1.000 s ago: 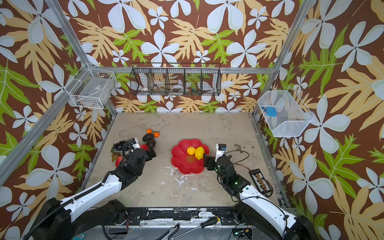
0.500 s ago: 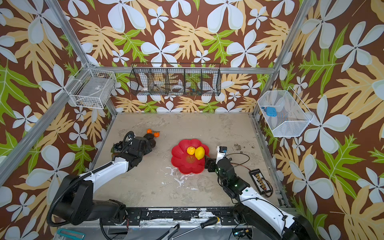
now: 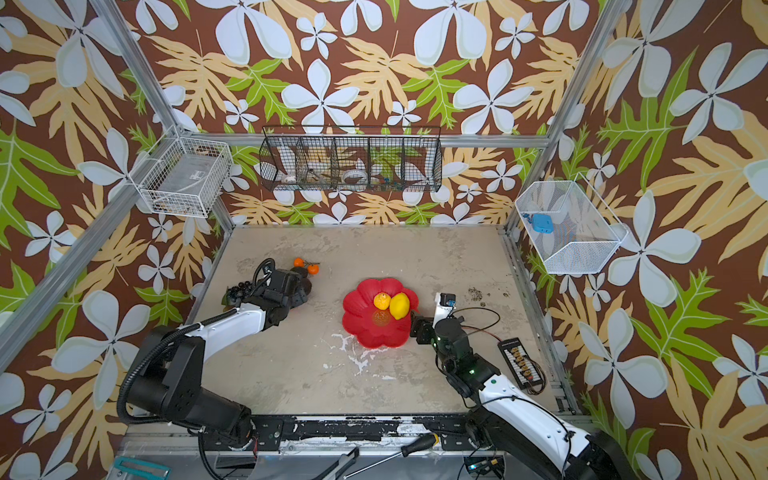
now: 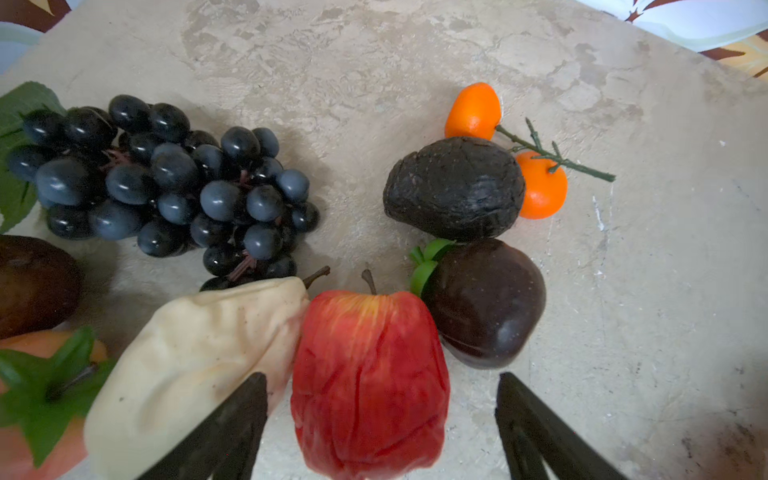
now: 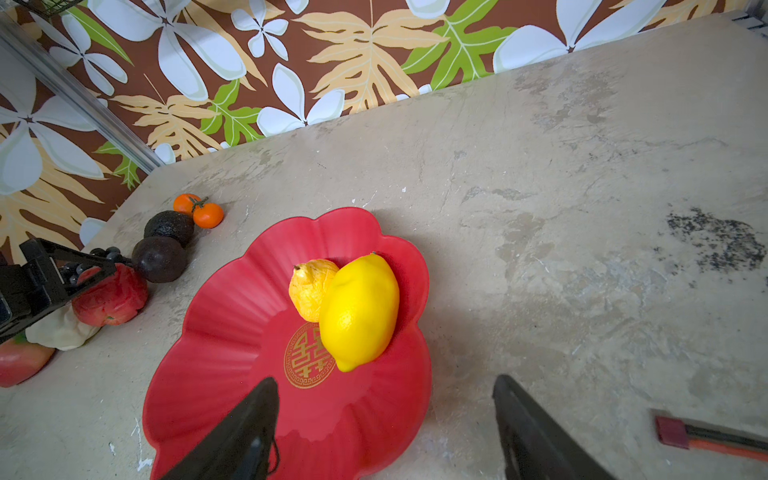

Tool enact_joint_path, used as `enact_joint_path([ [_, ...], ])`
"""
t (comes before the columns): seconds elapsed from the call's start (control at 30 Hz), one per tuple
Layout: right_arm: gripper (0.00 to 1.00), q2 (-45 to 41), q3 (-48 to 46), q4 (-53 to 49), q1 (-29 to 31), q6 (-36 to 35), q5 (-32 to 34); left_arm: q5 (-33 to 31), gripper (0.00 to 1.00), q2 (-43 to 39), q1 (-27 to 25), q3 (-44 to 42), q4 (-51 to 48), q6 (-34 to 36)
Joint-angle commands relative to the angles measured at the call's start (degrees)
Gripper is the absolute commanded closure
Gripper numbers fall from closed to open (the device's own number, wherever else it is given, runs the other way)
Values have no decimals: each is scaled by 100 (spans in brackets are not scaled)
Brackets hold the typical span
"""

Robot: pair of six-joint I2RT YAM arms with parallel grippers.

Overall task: Place and organize the fake fruits in the fruit bowl
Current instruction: 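Close the left gripper on the red apple while the right gripper withdraws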

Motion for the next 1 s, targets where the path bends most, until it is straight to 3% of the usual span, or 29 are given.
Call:
enact_joint_path([
  [0.0,20,-9,10,41,-1,11,90,9,12,98,42,54,-73,15],
  [0.33,20,17,2,49,-2,11,116,161,18,413,107,152,-3,71],
  [0.67,20,82,10,62,-7,22,142,188,15,664,135,188,100,98],
  [0.97,20,101,9,82,-2,31,142,287,26,493,152,8,256,58],
])
